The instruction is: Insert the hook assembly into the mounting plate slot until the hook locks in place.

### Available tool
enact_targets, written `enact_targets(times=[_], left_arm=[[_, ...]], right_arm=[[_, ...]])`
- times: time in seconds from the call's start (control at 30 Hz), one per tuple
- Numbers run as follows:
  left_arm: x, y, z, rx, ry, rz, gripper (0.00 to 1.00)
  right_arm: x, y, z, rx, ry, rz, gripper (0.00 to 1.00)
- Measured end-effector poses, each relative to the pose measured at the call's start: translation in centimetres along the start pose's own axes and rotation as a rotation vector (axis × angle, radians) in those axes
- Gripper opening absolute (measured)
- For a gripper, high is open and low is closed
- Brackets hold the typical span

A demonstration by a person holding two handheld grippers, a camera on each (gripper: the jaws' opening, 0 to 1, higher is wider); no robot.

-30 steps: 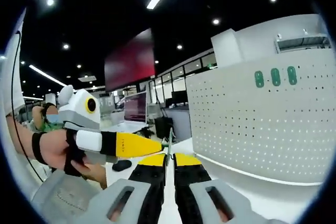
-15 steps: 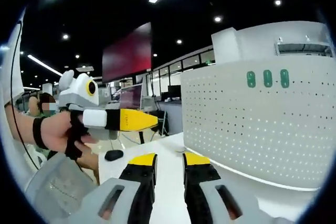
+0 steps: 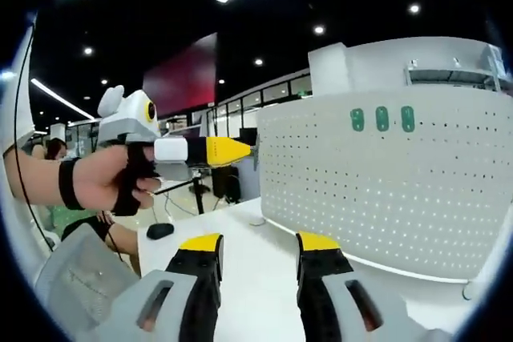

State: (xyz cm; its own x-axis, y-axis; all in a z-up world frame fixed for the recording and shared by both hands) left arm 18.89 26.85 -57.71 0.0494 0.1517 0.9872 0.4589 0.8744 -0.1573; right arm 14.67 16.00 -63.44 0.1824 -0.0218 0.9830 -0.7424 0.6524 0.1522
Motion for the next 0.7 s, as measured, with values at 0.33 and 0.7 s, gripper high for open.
enact_targets(times=[0.33, 0.7], left_arm=[[1.2, 0.9, -2.3, 0.056, -0.020, -0.063, 0.03], [2.3, 1.9, -4.6, 0.087, -0.040, -0.092, 0.03]], right_arm=[[-0.8, -0.9, 1.5, -0.037, 0.002, -0.028, 0.40], [-1.0, -1.4, 2.4, -0.063, -0.025, -0.033, 0.42]])
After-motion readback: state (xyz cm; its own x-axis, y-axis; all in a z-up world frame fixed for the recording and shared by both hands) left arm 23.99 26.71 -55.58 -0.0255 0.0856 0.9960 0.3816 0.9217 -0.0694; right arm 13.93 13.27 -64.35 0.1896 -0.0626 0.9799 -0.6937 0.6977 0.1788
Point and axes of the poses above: the point that each gripper's makers call its tool centre point, and the gripper's own axes: z roughly backward along the fingers, y roughly to its left, x roughly out of its top, the point moved 3 cm from there along z, roughly backward along the fingers, and after that the axes turned 7 degrees about -z, right-handed, at the moved point
